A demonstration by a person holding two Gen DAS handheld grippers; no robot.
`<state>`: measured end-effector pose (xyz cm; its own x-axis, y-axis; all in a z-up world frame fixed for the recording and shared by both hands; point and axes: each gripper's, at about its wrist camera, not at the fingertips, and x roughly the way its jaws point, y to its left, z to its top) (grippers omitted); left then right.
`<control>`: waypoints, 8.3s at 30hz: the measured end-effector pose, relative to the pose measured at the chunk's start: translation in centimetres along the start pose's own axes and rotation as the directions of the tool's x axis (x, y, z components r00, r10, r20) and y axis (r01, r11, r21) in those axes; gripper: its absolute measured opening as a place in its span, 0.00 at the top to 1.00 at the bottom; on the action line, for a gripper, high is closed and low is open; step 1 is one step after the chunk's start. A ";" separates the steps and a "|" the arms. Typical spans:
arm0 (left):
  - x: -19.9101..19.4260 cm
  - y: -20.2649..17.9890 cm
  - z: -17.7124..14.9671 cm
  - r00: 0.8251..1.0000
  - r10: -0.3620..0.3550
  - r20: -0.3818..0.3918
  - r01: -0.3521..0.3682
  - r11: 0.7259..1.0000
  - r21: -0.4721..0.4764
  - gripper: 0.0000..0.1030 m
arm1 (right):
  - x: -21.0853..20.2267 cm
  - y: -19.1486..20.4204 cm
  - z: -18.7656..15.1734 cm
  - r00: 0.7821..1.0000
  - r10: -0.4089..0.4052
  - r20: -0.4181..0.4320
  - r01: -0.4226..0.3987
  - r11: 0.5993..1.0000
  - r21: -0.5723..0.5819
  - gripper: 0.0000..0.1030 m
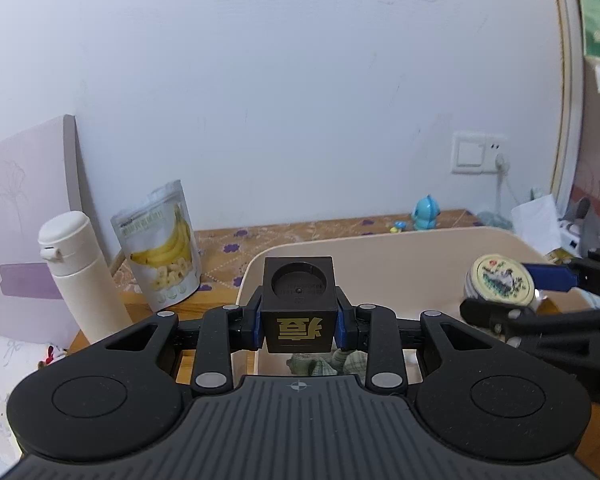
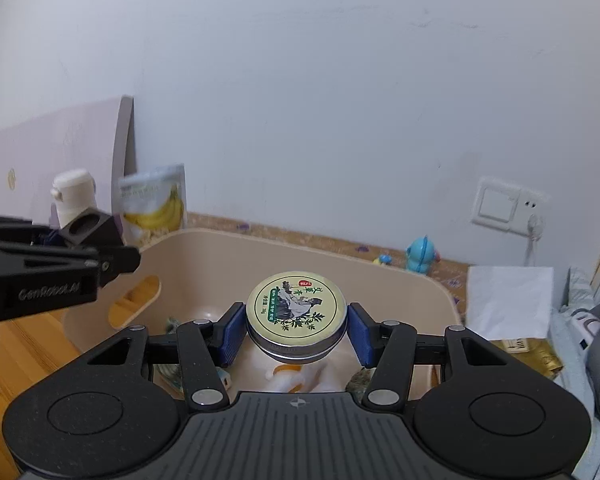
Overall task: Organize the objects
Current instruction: 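Lift both held items over the bin and open both tools to release, then withdraw both tools from the bin toward the last two items, then grasp the Hello Kitty plush with left tool while right tool grasps the blue patterned box, then carry both held items over the bin and open both tools to drop them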
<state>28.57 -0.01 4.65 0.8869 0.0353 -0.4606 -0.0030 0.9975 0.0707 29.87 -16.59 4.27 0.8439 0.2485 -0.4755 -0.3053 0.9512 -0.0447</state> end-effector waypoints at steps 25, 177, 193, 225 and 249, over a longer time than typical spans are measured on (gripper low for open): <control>7.9 -2.4 -1.1 0.964 0.011 -0.267 0.017 0.994 0.104 0.69 | 6.6 -0.7 -1.6 0.985 -0.046 -0.166 0.043 0.999 -0.023 0.49; -2.1 0.3 -12.2 0.962 -0.158 -0.224 0.163 0.987 0.003 0.42 | -1.9 2.7 -13.7 0.971 -0.032 -0.238 0.073 0.984 0.165 0.58; -5.3 1.6 -11.6 0.975 -0.147 -0.169 0.148 0.989 -0.004 0.42 | -6.9 2.8 -12.7 0.989 -0.063 -0.136 0.085 0.984 0.160 0.58; -9.0 1.7 -3.8 0.989 -0.142 0.047 0.139 0.988 0.060 0.42 | -11.8 1.1 -6.4 0.989 -0.125 0.078 0.110 0.978 0.179 0.58; 2.2 -2.3 0.9 0.985 -0.172 -0.024 0.174 0.977 0.122 0.42 | -4.3 -0.7 -0.5 0.987 -0.143 0.068 0.133 0.982 0.133 0.58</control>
<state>30.91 -2.26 4.28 0.8629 -0.1356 -0.4869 0.2075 0.9734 0.0967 26.28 -18.45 5.90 0.9069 0.1222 -0.4033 -0.1291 0.9916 0.0101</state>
